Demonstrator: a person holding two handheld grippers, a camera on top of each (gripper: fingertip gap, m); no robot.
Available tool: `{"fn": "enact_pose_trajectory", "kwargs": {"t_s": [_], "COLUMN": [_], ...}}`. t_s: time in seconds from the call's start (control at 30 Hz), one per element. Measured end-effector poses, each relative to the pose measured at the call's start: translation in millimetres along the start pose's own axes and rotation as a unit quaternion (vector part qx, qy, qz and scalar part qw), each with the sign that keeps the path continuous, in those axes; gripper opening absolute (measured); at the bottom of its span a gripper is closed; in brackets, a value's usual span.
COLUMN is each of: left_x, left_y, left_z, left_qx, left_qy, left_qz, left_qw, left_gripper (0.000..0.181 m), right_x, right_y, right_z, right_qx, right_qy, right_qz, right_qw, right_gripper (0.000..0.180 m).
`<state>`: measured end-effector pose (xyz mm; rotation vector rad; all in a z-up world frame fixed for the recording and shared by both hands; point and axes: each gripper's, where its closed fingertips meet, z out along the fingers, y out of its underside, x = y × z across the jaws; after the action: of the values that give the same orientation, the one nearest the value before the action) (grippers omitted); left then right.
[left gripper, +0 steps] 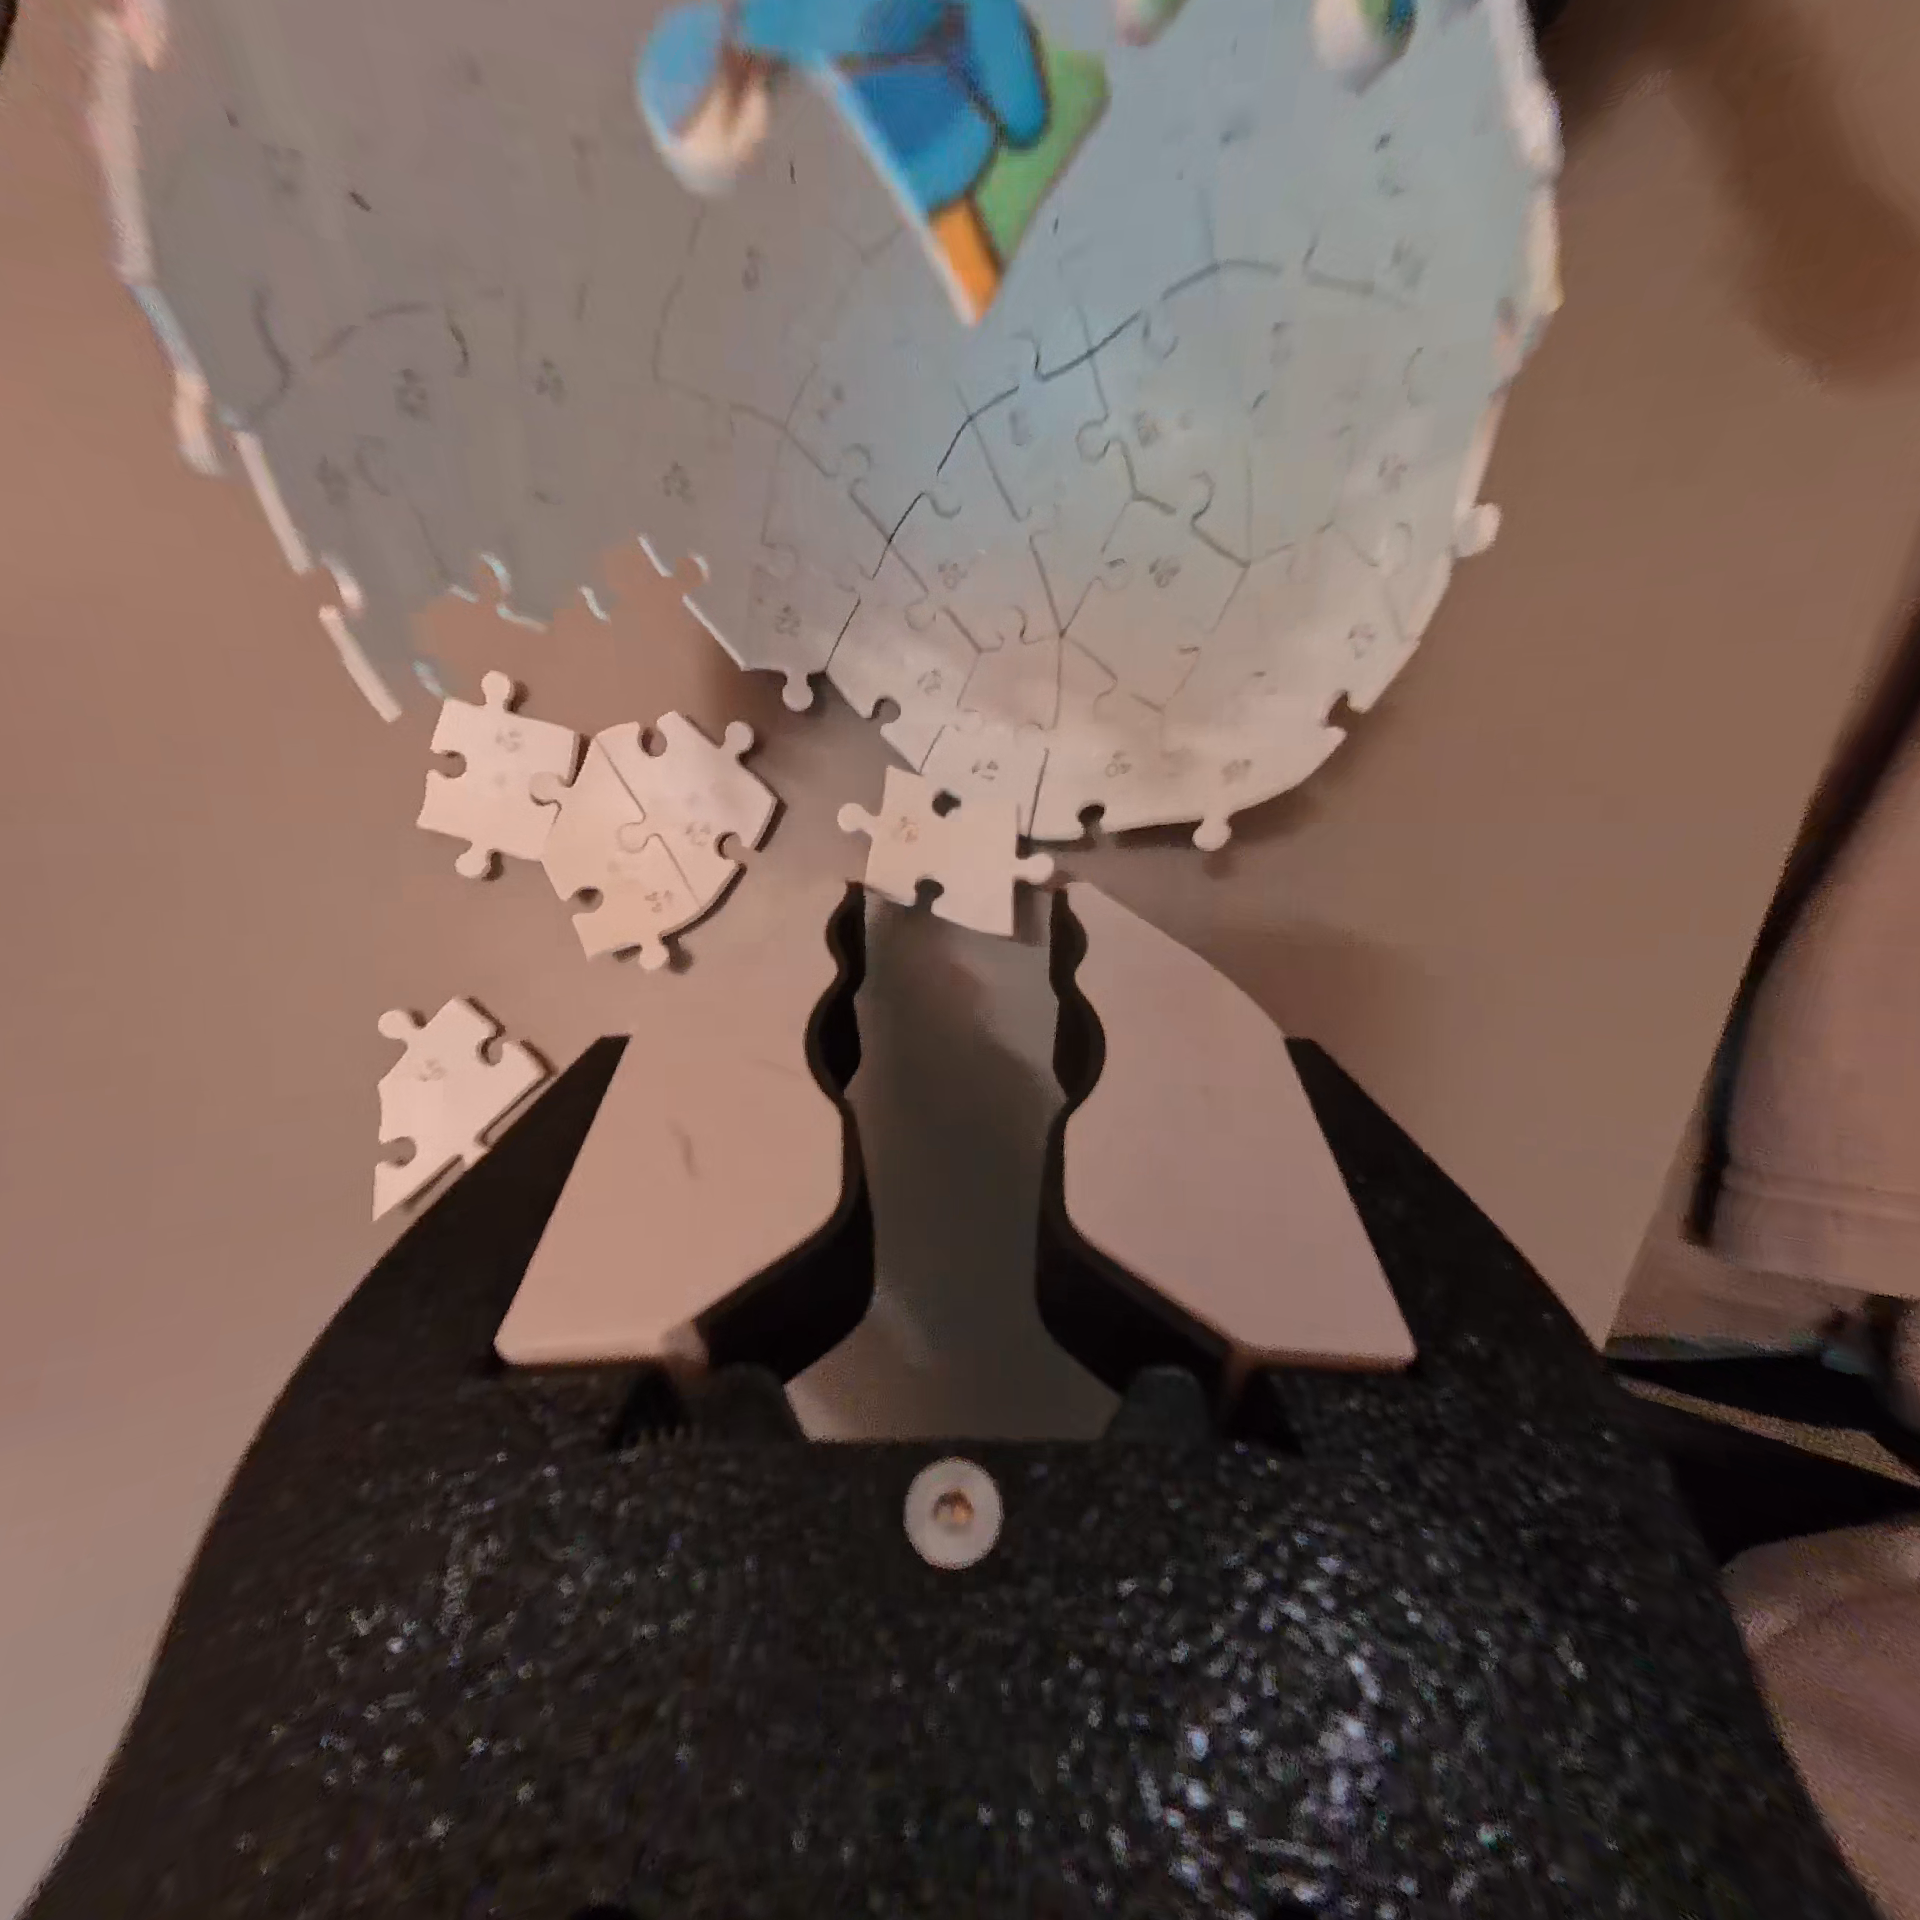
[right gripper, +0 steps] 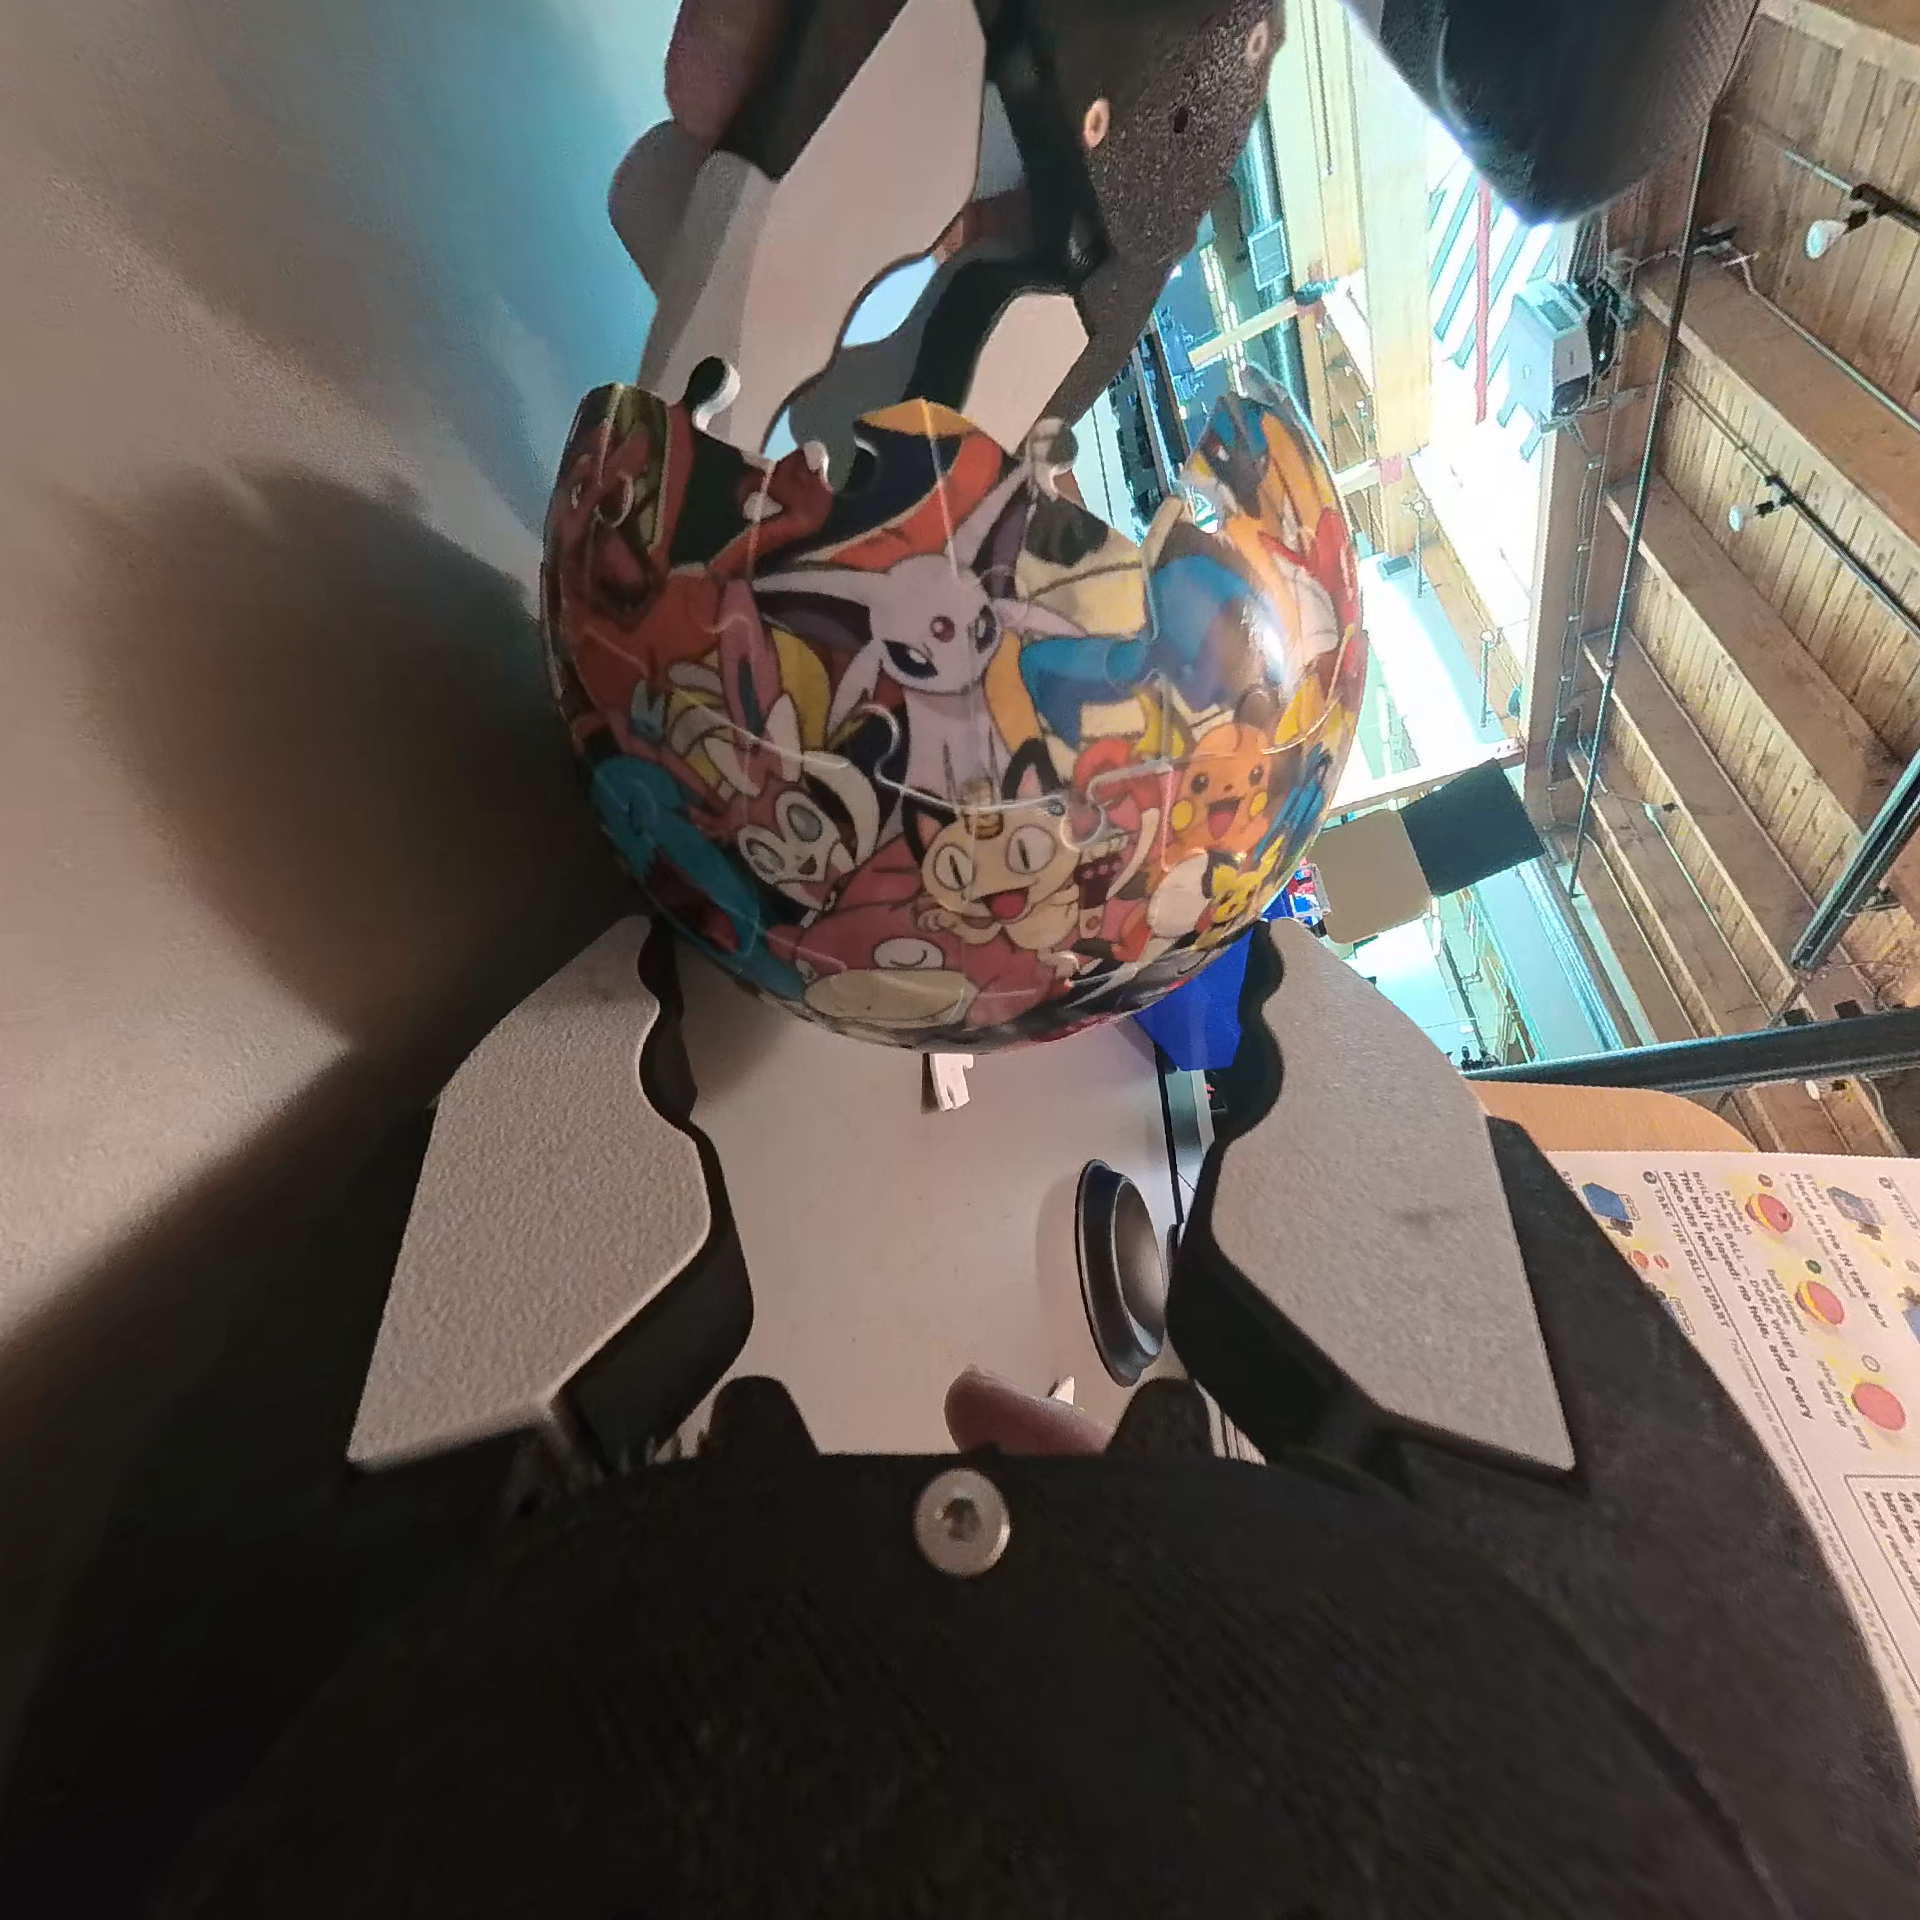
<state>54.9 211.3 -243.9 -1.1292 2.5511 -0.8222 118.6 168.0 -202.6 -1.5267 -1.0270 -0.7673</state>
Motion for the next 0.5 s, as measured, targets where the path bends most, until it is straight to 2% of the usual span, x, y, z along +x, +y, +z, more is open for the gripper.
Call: {"fn": "enact_pose_trajectory", "kwargs": {"t_s": [0.1,0.23,0.5], "left_x": [0,-13,-36], "left_y": [-3,5,-2], "left_z": [-2,-1,6], "left_qx": [0.028,0.019,0.019], "left_qy": [0.013,-0.012,-0.052], "left_qz": [-0.009,-0.034,-0.14], "left_qw": [0.999,0.999,0.989], "left_gripper": [0.032,0.032,0.029], "right_x": [0,0,0], "right_y": [0,1,3], "right_z": [0,0,0], "right_qx": [-0.001,-0.002,-0.005], "right_qy": [0.0,0.0,0.0], "right_qz": [-0.001,-0.003,-0.01], "right_qw": [1.0,1.0,1.0], "right_gripper": [0.102,0.102,0.102]}}
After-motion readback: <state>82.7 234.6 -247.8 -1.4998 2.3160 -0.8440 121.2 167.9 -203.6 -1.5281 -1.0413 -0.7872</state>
